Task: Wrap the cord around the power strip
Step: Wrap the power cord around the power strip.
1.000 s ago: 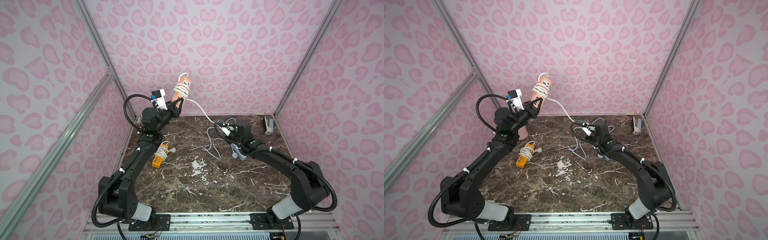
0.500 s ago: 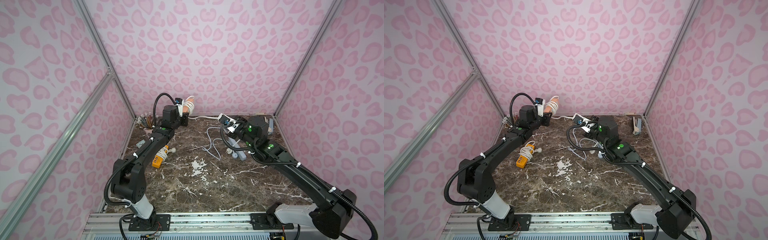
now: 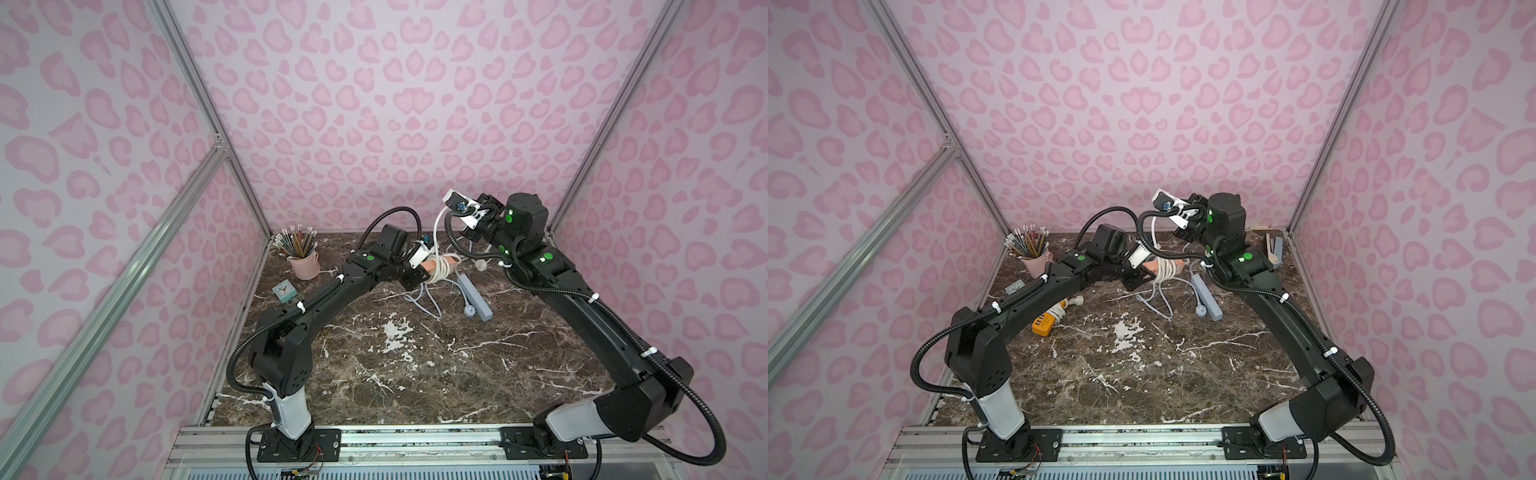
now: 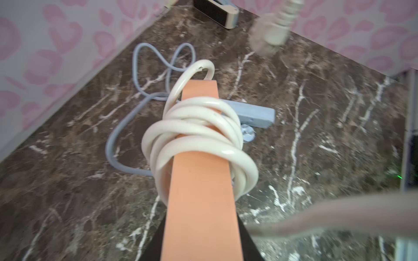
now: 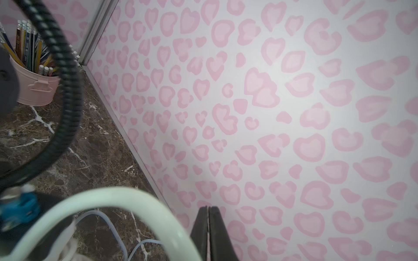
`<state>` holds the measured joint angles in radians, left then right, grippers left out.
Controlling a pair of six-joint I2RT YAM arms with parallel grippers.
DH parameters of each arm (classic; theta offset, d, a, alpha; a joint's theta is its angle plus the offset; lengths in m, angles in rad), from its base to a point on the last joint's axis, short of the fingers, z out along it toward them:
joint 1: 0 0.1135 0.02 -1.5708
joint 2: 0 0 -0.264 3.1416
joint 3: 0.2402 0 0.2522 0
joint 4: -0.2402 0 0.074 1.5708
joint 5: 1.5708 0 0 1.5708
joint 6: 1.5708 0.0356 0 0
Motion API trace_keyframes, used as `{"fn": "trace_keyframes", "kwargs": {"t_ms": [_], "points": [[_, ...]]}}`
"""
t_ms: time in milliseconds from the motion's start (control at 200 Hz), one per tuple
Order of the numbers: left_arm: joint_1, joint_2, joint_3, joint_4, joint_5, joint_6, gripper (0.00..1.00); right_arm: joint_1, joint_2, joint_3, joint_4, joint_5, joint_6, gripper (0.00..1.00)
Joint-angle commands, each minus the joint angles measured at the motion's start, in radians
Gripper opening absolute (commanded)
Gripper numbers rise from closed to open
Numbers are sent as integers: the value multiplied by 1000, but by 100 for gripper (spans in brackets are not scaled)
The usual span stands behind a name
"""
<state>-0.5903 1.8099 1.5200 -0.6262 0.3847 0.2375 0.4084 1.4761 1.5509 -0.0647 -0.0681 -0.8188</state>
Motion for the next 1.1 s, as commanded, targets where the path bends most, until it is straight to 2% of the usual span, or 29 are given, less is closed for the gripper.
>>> {"fn": "trace_keyframes", "kwargs": {"t_ms": [0,225,405,485,540,640,685,935,1030,1095], "points": [[-30,-50,-16,-20,282,78,3,-57,44,34,65,-71,40,0],[-54,-137,-53,-58,604,162,3,-189,164,24,113,-200,177,0],[-38,-213,-17,-52,816,212,3,-210,222,-42,153,-217,232,0],[-12,-269,-71,146,885,79,3,-212,243,-60,142,-214,247,0],[10,-318,-157,428,906,-101,3,-208,251,-77,136,-198,257,0],[65,-390,-342,1121,870,-571,3,-205,237,-130,152,-197,290,0],[90,-390,-364,1280,820,-687,3,-206,226,-159,167,-201,313,0],[161,-335,-386,1687,522,-1003,3,-183,175,-327,242,-219,415,0],[177,-324,-405,1714,414,-1029,3,-181,157,-373,256,-232,450,0],[177,-313,-401,1706,406,-1023,3,-181,141,-399,271,-254,476,0]]}}
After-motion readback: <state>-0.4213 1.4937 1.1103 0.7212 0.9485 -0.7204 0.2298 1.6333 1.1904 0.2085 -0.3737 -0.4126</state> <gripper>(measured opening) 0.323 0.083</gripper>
